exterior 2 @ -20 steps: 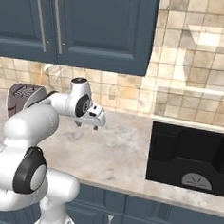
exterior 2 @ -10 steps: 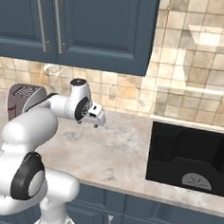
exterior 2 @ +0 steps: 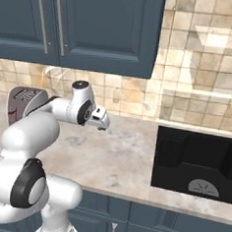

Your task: Gather the eggs and milk located in the vicinity of the sink area and place them right next to the bowl.

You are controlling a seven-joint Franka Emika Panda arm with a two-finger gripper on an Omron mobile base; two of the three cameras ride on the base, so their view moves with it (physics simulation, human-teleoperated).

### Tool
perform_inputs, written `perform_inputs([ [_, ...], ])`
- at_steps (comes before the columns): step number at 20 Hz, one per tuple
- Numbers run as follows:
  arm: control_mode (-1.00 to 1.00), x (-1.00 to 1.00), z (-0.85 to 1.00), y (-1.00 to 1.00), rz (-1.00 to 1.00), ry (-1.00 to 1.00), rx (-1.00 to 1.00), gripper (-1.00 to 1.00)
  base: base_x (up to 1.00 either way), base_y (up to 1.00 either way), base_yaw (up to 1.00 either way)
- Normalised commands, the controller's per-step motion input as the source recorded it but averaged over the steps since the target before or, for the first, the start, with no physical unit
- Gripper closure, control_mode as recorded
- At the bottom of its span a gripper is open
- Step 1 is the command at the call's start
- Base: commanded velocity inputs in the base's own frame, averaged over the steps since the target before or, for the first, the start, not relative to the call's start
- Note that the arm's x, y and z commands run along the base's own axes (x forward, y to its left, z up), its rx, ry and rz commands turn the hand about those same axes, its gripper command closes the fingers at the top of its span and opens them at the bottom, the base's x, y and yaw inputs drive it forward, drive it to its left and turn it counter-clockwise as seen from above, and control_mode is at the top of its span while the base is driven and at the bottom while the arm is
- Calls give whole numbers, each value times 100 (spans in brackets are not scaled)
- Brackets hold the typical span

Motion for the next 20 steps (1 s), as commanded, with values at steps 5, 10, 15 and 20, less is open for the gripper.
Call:
perform_inputs([
  [5,-100,26,0,1,1,0,0,-100,0,0,0],
  [10,-100,20,0,1,1,0,0,-100,0,0,0],
  [15,-100,25,0,11,0,0,0,-100,0,0,0],
  [20,-100,26,0,8,0,-1,0,-100,0,0,0],
])
